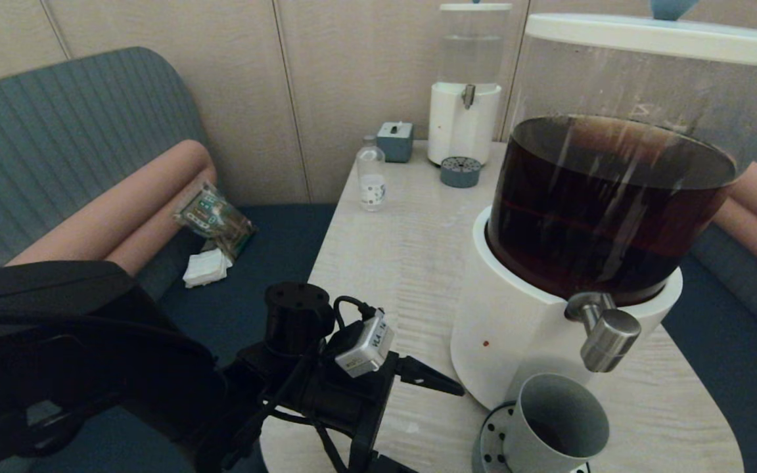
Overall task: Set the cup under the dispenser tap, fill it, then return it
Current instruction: Place the cup next to the water dispenser
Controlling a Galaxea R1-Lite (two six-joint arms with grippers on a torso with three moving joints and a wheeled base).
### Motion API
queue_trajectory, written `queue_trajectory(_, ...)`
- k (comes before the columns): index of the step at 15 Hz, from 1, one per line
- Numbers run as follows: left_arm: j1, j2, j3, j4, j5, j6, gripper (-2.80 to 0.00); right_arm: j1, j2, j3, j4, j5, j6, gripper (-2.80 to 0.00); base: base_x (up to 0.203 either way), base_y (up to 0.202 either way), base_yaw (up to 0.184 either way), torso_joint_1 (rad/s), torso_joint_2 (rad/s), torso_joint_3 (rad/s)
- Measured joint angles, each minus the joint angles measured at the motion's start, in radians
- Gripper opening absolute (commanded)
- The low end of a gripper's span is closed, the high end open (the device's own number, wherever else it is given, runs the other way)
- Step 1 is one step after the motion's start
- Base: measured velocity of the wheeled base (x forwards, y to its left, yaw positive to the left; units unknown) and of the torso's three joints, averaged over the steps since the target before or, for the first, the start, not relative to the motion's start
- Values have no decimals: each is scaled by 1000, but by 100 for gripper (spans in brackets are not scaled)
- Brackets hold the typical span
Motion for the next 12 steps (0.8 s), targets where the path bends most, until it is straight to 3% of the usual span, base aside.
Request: queue_trajectory(12,-61,110,-134,-21,136,-41,0,0,0,0,0,0,0,-280,0,0,0,0,0,0)
